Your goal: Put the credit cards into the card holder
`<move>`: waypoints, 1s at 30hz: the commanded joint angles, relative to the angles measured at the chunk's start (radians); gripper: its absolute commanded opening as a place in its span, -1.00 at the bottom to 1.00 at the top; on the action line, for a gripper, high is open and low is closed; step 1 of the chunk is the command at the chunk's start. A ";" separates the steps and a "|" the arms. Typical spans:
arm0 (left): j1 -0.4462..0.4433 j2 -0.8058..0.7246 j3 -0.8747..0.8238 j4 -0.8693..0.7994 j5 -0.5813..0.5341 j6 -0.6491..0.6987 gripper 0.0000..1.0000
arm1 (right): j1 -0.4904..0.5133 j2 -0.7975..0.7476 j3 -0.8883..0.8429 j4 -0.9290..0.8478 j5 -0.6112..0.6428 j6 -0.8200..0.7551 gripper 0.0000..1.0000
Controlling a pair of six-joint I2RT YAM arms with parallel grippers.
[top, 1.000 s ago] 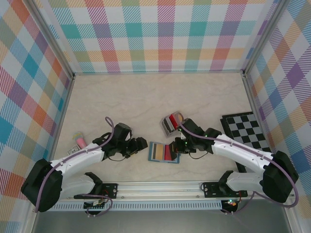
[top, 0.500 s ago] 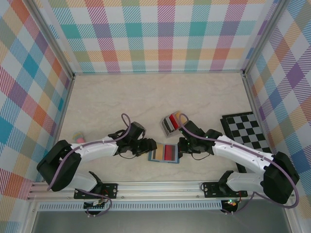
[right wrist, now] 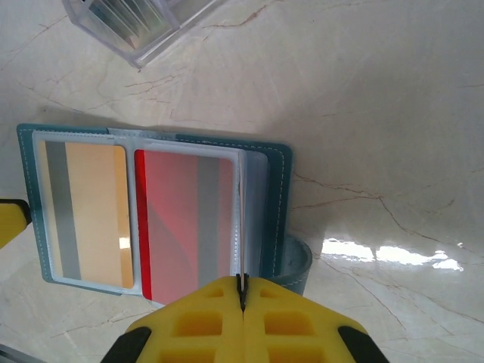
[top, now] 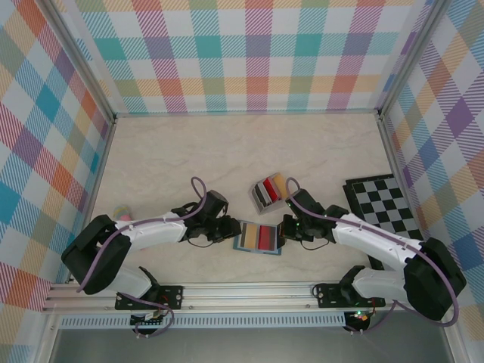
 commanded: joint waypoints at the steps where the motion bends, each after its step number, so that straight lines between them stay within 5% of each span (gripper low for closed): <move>1: -0.016 0.018 -0.004 0.011 0.001 0.006 -0.45 | -0.010 -0.020 -0.024 0.033 -0.025 0.026 -0.91; 8: -0.021 0.026 -0.007 0.011 0.000 -0.003 -0.47 | -0.012 -0.006 -0.047 0.007 0.012 0.047 -0.92; 30: -0.046 0.018 -0.029 0.025 -0.026 -0.037 -0.53 | -0.014 -0.101 -0.030 0.188 -0.195 0.015 -0.87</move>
